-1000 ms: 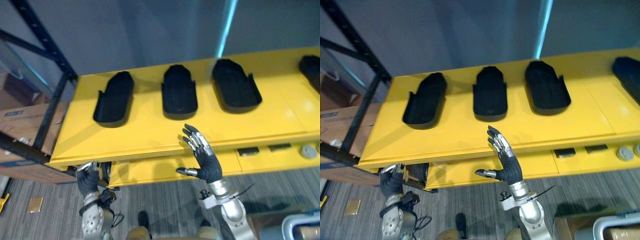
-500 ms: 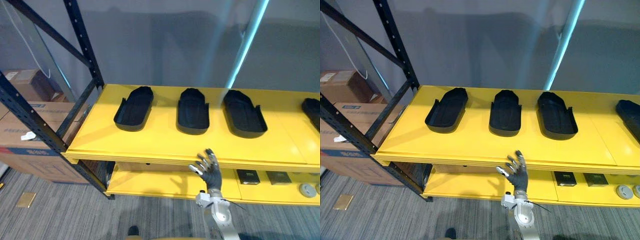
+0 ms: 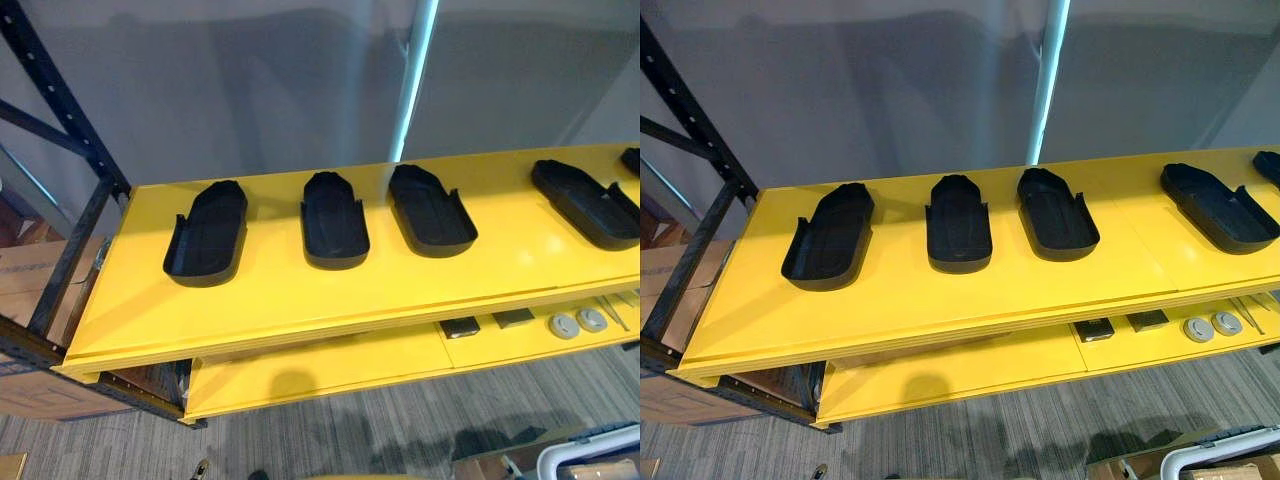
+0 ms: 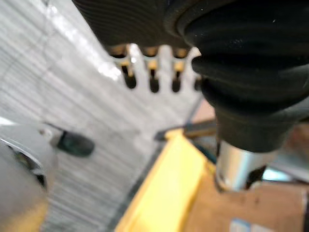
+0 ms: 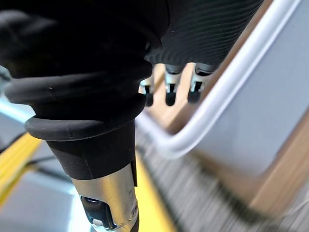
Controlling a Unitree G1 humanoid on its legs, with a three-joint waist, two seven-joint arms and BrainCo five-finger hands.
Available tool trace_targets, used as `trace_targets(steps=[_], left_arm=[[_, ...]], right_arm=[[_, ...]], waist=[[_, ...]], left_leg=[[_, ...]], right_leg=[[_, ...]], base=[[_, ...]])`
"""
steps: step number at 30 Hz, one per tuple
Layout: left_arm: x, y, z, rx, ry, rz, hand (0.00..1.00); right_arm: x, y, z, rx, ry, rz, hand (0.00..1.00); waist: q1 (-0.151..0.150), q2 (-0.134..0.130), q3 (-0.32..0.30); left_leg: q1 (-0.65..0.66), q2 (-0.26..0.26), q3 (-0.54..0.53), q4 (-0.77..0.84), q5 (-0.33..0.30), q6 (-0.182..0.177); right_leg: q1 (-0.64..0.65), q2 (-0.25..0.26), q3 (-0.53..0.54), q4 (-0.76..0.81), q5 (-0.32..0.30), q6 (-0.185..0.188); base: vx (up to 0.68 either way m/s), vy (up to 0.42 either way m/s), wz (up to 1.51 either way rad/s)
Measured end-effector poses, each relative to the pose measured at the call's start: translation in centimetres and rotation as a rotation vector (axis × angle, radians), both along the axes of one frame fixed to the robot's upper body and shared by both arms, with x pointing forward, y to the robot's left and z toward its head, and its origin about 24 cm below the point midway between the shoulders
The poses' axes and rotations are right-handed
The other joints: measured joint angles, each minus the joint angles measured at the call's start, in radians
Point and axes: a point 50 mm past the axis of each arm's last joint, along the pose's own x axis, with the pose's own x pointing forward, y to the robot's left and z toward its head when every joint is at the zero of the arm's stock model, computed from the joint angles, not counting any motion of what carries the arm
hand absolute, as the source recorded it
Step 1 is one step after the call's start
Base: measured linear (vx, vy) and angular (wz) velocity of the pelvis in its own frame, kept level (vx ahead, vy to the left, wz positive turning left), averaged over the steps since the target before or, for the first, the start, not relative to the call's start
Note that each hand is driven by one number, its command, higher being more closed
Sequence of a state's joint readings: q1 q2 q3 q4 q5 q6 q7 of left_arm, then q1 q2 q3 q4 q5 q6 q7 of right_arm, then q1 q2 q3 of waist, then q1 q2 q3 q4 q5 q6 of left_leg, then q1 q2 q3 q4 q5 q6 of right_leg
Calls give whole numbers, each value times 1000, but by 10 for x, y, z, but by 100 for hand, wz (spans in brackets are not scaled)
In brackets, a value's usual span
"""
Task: Walk over and take plastic housings, then place them on the shelf
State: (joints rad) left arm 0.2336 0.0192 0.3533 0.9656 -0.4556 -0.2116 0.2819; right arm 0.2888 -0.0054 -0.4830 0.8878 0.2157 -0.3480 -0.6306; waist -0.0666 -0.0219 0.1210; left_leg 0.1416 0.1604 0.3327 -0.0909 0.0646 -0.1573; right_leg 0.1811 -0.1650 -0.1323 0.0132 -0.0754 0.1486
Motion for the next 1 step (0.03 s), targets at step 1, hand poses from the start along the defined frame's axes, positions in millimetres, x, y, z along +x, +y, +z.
trace_targets(steps=[1], left_arm=[[-1, 1, 0, -1, -1, 8, 0]], right_arm=[[-3, -1, -1, 10, 3, -21, 0]], waist=[[0, 0, 0]], left_leg=[[2, 1, 3, 0, -1, -1]], right_leg=[[1, 1, 1, -1, 0, 0]], base=[[-11, -10, -5]])
